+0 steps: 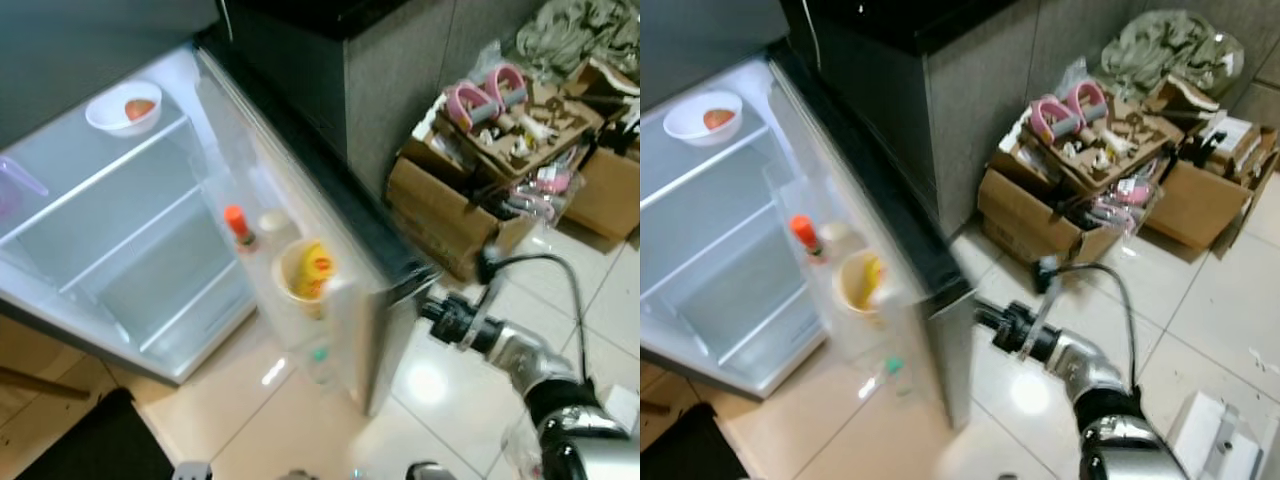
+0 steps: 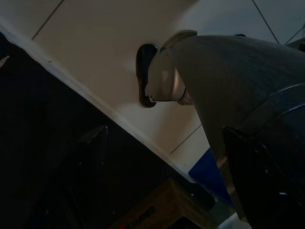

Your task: Restocking fridge

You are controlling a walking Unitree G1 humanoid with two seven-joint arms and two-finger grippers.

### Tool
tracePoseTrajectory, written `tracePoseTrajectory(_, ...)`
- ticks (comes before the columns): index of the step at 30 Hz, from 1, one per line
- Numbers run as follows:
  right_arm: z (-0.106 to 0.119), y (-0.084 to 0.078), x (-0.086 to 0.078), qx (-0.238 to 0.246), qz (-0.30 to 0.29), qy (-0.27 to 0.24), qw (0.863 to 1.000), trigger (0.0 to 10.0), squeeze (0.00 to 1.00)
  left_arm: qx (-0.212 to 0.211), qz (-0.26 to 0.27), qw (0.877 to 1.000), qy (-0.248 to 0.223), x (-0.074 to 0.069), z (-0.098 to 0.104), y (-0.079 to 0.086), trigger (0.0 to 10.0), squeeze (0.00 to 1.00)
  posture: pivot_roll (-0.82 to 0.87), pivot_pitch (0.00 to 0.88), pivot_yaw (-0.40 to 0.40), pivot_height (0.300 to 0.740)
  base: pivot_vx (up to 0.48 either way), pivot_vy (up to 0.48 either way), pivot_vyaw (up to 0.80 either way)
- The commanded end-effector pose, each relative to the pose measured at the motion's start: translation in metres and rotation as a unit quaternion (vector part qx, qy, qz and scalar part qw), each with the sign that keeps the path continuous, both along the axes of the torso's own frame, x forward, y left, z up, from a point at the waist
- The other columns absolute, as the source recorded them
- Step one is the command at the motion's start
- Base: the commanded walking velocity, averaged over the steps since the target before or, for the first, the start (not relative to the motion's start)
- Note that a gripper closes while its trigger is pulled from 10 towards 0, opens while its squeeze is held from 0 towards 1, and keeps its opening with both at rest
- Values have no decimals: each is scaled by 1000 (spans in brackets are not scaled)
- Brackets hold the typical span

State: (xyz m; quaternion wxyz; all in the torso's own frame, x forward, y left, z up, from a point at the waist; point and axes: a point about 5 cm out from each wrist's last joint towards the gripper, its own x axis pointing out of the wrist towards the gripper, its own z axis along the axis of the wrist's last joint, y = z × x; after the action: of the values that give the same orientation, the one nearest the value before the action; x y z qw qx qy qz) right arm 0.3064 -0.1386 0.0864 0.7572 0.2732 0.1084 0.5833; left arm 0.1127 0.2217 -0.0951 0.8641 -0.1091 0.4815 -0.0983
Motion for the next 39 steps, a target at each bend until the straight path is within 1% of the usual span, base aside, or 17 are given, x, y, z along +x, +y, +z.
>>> tracePoseTrajectory(1, -1, 12, -11, 14, 52, 6, 999, 10000, 0, -11, -9, 1000, 23, -13, -5, -6, 10000, 0, 33, 276, 72, 740, 0, 0, 0)
tracePoseTrajectory(2, -1, 12, -11, 14, 52, 6, 999, 10000, 0, -11, -9, 1000, 23, -13, -5, -6, 10000, 0, 33, 276, 72, 740, 0, 0, 0)
tracePoseTrajectory(3, 1, 30, -28, 34, 110, 6, 993, 10000, 0, -12, -10, 1000, 23, -11, -5, -7, 10000, 0, 24, 270, 71, 740, 0, 0, 0)
tracePoseTrajectory(6, -8, 44, -43, 41, 130, 13, 991, 10000, 0, -12, -10, 1000, 25, -10, -5, -10, 10000, 0, 14, 255, 63, 740, 0, 0, 0)
tracePoseTrajectory(8, -30, 34, -35, -12, 56, 22, 998, 10000, 0, -12, -10, 1000, 26, -9, -6, -11, 10000, 0, 13, 249, 60, 740, 0, 0, 0)
tracePoseTrajectory(10, -42, 27, -32, -46, 13, 30, 998, 10000, 0, -12, -9, 1000, 26, -9, -6, -12, 10000, 0, 12, 244, 57, 740, 0, 0, 0)
tracePoseTrajectory(11, -55, 18, -28, -94, -48, 45, 993, 10000, 0, -12, -8, 1000, 26, -8, -6, -12, 10000, 0, 8, 240, 54, 740, 0, 0, 0)
tracePoseTrajectory(12, -67, 6, -27, -141, -111, 72, 981, 10000, 0, -12, -7, 1000, 25, -7, -6, -13, 10000, 0, 0, 230, 49, 740, 0, 0, 0)
tracePoseTrajectory(13, -67, 6, -27, -141, -111, 72, 981, 10000, 0, -12, -7, 1000, 25, -7, -6, -13, 10000, 0, 0, 230, 49, 740, 0, 0, 0)
tracePoseTrajectory(14, -86, -13, -33, -209, -196, 110, 952, 10000, 0, -12, -5, 1000, 25, -4, -6, -15, 10000, 0, -5, 220, 47, 740, 0, 0, 0)
tracePoseTrajectory(15, -97, -21, -41, -242, -224, 130, 935, 10000, 0, -13, -4, 1000, 24, -3, -6, -17, 10000, 0, -4, 208, 41, 740, 0, 0, 0)
tracePoseTrajectory(19, -121, -38, -66, -292, -278, 188, 896, 10000, 0, -14, -1, 1000, 21, 2, -6, -22, 10000, 0, 6, 171, 18, 740, 0, 0, 0)
tracePoseTrajectory(22, -131, -44, -80, -307, -286, 208, 884, 10000, 0, -16, 6, 1000, 17, 6, -5, -24, 10000, 0, 4, 158, 12, 740, 0, 0, 0)
tracePoseTrajectory(24, -145, -52, -100, -340, -294, 241, 860, 10000, 0, -18, 15, 1000, 11, 10, -4, -25, 10000, 0, 6, 149, 4, 740, 0, 0, 700)
tracePoseTrajectory(28, -162, -57, -128, -376, -286, 277, 837, 10000, 0, -20, 21, 1000, 11, 10, -5, -28, 10000, 0, 2, 138, -4, 740, 0, 0, 691)
tracePoseTrajectory(34, -171, -64, -145, -410, -295, 295, 811, 10000, 0, -19, 26, 999, 28, 0, -8, -30, 10000, 0, -2, 120, -8, 740, 0, 0, 675)
tracePoseTrajectory(39, -172, -72, -152, -421, -297, 302, 802, 10000, 0, -18, 31, 999, 31, -1, -9, -30, 10000, 0, 0, 116, -15, 740, 0, 0, 680)
